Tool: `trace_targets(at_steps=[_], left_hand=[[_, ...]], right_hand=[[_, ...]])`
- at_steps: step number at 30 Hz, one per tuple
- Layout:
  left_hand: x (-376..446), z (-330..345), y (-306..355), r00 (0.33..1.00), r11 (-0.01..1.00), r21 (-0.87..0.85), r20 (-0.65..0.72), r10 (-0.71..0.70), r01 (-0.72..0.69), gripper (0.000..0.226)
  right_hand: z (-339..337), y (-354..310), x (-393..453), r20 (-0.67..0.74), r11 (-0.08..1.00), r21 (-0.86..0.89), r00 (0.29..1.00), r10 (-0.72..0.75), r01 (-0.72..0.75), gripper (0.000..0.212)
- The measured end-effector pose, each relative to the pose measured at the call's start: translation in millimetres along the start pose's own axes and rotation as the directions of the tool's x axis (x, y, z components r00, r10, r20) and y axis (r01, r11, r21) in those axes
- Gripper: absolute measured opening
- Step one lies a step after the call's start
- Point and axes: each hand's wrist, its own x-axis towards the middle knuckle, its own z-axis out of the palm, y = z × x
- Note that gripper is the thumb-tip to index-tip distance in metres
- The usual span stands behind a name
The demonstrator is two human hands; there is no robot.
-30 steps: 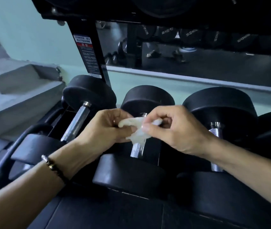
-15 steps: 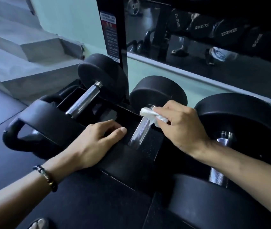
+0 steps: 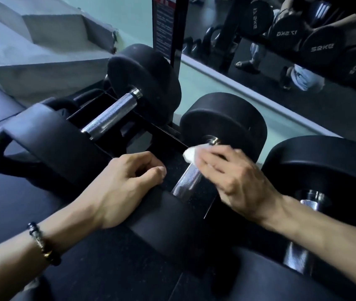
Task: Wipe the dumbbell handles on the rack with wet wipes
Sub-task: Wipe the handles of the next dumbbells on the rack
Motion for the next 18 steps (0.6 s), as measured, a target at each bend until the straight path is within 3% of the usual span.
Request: trace_targets(at_steps=[3,8,12,16,18], left_hand=[[0,0,1,1.000,1.000,0.028,-0.002,-0.008,0.008,0.040],[-2,-1,2,0.998,0.996,0.084,-0.046,-0.037,0.040,0.045],[-1,-1,4,0.997,0.992,0.113,-0.054,-0.053,0.059,0.046],[-2,-1,6,0.997,0.991,0.123,-0.055,-0.053,0.060,0.047],[-1,-2,7,0.998,0.990,0.132,-0.054,-0.045,0.052,0.045]], right_hand=[[0,-16,-13,0.060,0.981,0.056,0.980,-0.188,0.185,0.046],[-6,4,-10,0.111,0.998,0.005,0.992,-0.066,0.066,0.057],[-3,-11,-21,0.193,0.962,0.069,0.943,-0.271,0.263,0.050],[-17,13,-6,0.198,0.998,-0.038,0.979,-0.048,0.057,0.060],[-14,-4,-8,0.205,0.991,0.052,0.970,-0.130,0.122,0.058]])
